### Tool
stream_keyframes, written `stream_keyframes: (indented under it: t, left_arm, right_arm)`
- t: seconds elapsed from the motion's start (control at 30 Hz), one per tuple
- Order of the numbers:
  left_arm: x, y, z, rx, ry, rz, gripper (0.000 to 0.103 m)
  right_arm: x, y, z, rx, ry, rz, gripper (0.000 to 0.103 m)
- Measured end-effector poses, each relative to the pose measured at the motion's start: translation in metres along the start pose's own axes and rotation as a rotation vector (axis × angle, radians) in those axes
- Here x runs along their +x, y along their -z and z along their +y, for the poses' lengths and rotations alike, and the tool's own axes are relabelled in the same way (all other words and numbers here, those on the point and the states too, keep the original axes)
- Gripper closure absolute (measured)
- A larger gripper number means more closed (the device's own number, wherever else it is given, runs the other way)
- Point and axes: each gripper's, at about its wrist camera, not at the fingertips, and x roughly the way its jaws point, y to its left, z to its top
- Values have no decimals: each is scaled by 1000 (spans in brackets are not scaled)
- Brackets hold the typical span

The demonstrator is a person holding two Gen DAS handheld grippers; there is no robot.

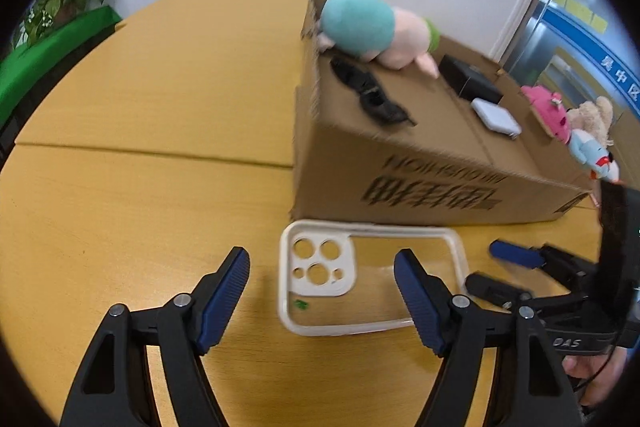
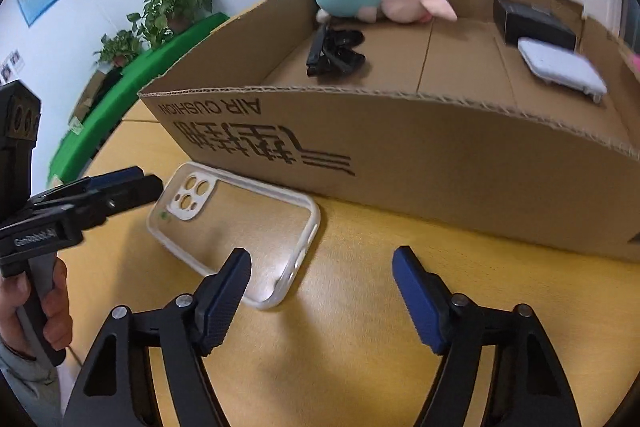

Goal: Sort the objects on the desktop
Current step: 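Close both grippers on the clear phone case, then carry the phone case with both grippers over the box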

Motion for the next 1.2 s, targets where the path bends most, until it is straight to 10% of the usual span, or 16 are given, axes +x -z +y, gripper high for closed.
stream_keyframes:
  t: [0.1, 0.3, 0.63, 0.9, 1.2]
  left_arm:
    - [22, 2, 7, -31, 1, 73, 63]
    - [20, 6, -1, 6, -41, 64, 89]
    - [-29, 7, -21, 3, -49, -31, 96]
    - [-84, -57, -95, 154, 40, -228, 96]
    - [-16, -115, -166, 236, 157, -120, 94]
  right_arm:
    - [1, 1, 10, -42, 27, -3, 50]
    - [-1, 8, 15, -70, 60, -8, 93]
    - [-56, 20, 18, -70, 21, -132, 95]
    - [-142, -20, -15, -51, 95, -338, 95]
    - [-177, -82, -104, 35, 180, -389, 95]
